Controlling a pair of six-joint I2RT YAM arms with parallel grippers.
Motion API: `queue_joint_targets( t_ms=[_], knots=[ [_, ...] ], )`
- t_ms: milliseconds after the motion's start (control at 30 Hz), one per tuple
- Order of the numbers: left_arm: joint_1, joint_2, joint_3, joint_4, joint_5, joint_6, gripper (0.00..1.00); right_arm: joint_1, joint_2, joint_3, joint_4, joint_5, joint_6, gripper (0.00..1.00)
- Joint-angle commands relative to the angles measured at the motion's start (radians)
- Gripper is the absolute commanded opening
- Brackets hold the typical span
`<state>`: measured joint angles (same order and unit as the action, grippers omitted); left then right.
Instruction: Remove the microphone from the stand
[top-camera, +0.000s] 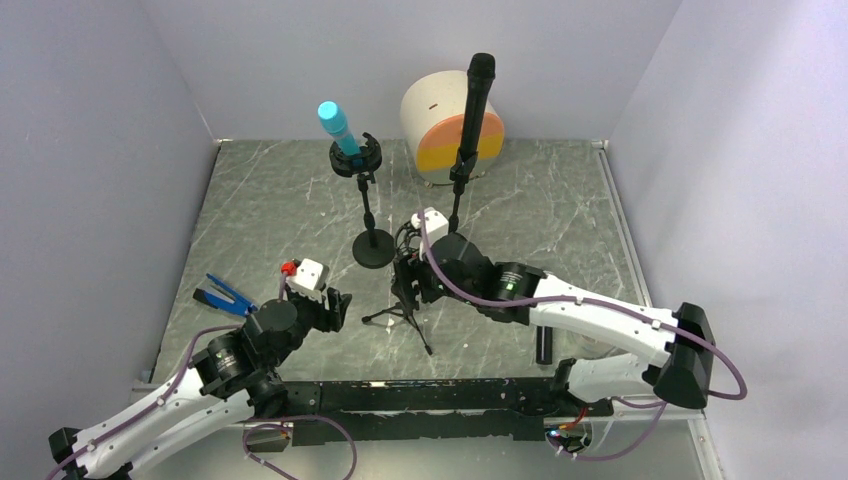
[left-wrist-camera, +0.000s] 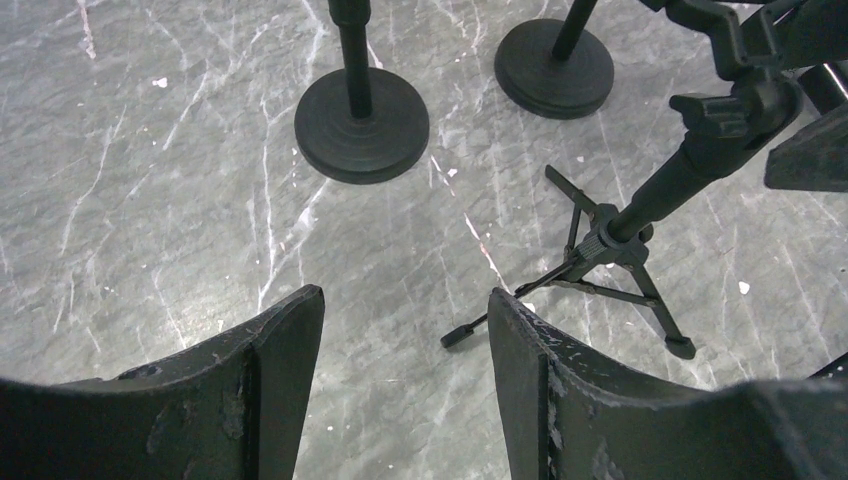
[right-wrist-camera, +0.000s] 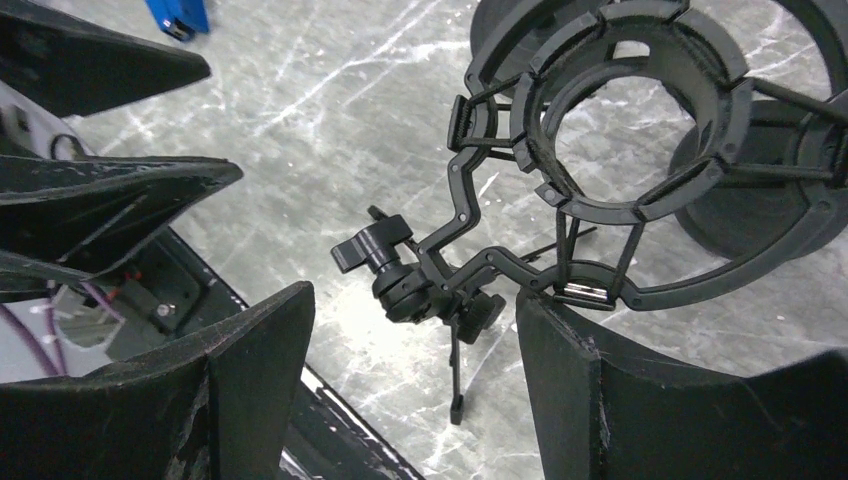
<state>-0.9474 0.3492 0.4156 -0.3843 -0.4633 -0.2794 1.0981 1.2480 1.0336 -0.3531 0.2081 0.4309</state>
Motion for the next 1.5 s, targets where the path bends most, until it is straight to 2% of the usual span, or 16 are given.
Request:
queue_joint_targets(
  t_ms=[0,167,567,733,967,1333,1467],
  knots=[
    [0.002,-0.008,0.038,-0.011,-0.026,-0.02,0.66,0.01,0.05,0.081,-0.048,0.063,-0.058,0.77],
    [0.002,-0.006,0.037,-0.017,-0.026,-0.027,0.66,0.014,0.085,0.103,-0.035,0.054,-0.106,0.76],
    [0.002,-0.013,0.044,-0.037,-0.029,-0.037,0.66,0.014,0.181,0.123,-0.029,-0.009,-0.224,0.59],
    [0.002,-0.015,0.052,-0.057,-0.033,-0.04,0.66,0.014,0.202,0.135,-0.05,0.01,-0.246,0.46],
    [0.002,-0.017,0.05,-0.062,-0.032,-0.05,0.66,0.014,0.14,0.059,0.017,0.013,-0.232,0.24],
    [0.002,0.02,0.048,-0.031,-0.023,-0.048,0.66,0.009,-0.05,-0.072,-0.009,0.094,-0.289,0.21],
    [0.002,0.038,0.042,-0.007,-0.01,-0.046,0.66,-0.035,-0.134,-0.116,-0.064,0.134,-0.298,0.21]
  ],
)
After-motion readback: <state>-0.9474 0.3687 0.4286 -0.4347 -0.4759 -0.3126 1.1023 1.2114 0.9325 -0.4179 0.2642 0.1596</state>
